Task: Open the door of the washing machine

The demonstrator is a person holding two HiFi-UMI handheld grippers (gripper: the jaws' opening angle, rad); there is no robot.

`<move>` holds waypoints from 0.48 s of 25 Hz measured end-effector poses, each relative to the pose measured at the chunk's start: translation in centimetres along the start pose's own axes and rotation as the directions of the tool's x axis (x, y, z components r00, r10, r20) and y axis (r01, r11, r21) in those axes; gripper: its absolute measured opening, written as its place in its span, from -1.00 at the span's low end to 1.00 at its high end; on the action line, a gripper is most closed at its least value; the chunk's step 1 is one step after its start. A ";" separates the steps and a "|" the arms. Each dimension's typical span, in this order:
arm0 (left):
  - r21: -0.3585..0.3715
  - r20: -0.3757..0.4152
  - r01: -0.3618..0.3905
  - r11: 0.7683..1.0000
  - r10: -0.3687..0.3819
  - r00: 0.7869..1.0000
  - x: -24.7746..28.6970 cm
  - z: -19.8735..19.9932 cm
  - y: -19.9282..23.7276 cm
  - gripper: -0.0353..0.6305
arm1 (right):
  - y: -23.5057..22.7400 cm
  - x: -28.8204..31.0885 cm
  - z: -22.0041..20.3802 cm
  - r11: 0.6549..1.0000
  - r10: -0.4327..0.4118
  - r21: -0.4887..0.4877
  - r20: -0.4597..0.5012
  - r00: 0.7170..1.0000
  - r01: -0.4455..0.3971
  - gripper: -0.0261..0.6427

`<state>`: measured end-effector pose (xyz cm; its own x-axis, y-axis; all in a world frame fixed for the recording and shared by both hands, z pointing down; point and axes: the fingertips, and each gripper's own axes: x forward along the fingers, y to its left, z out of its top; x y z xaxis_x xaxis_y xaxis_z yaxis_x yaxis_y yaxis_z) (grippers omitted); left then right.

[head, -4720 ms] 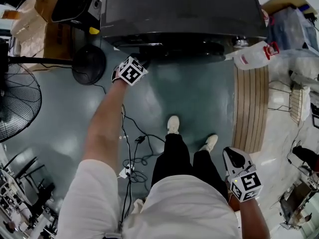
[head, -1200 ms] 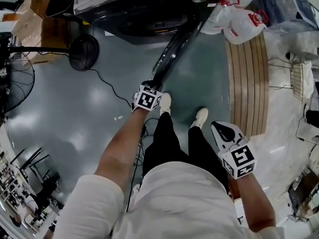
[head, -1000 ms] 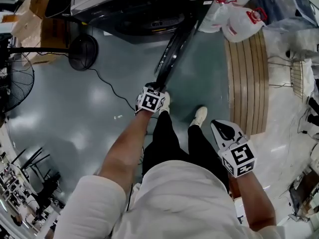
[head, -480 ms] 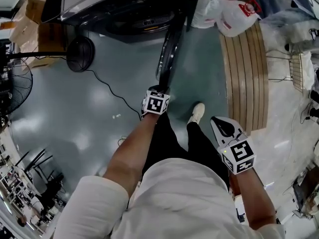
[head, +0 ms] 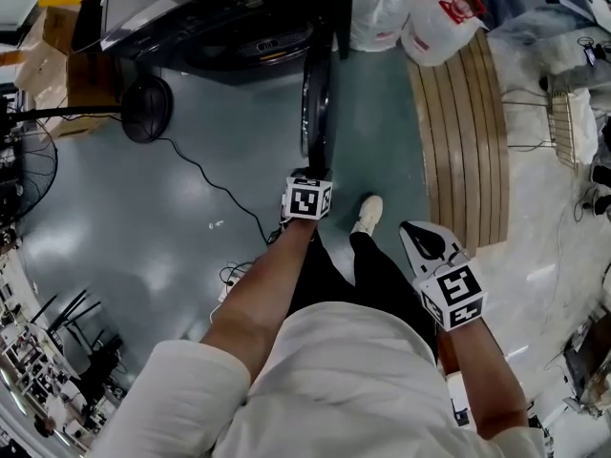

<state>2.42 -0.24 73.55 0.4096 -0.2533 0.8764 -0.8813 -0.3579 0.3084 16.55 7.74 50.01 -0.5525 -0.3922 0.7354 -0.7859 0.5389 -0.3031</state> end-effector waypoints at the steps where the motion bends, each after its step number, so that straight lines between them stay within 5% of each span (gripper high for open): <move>1: -0.014 0.003 0.001 1.000 -0.001 1.000 0.2 0.0 -0.6 -0.59 | -0.2 -0.2 -0.3 1.000 -0.001 0.001 -0.002 1.000 0.001 -0.89; 12: -0.137 0.020 -0.002 0.991 0.005 1.000 2.7 1.0 -5.8 -0.58 | -2.2 -2.5 -3.0 1.000 0.001 0.004 -0.006 1.000 -0.001 -0.89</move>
<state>8.87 0.24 73.79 0.4096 -0.2729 0.8705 -0.9063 -0.2311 0.3540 20.47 9.80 50.62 -0.5514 -0.3876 0.7387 -0.7868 0.5358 -0.3062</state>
